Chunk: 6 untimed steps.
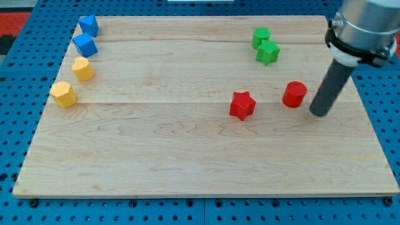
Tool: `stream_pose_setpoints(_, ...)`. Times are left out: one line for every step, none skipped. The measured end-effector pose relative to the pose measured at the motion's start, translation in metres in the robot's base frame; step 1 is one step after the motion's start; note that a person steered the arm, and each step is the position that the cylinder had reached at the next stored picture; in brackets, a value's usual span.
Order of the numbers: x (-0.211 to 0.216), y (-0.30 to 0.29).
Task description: Push the red circle left below the green star
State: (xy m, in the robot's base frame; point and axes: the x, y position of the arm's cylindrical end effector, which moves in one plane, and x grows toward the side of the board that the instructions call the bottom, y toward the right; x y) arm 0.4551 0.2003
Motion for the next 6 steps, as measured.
stream_pose_setpoints(-0.049, -0.074)
stream_pose_setpoints(-0.048, -0.07)
stream_pose_setpoints(-0.088, -0.031)
stream_pose_setpoints(-0.14, -0.001)
stream_pose_setpoints(-0.146, -0.015)
stream_pose_setpoints(-0.146, -0.063)
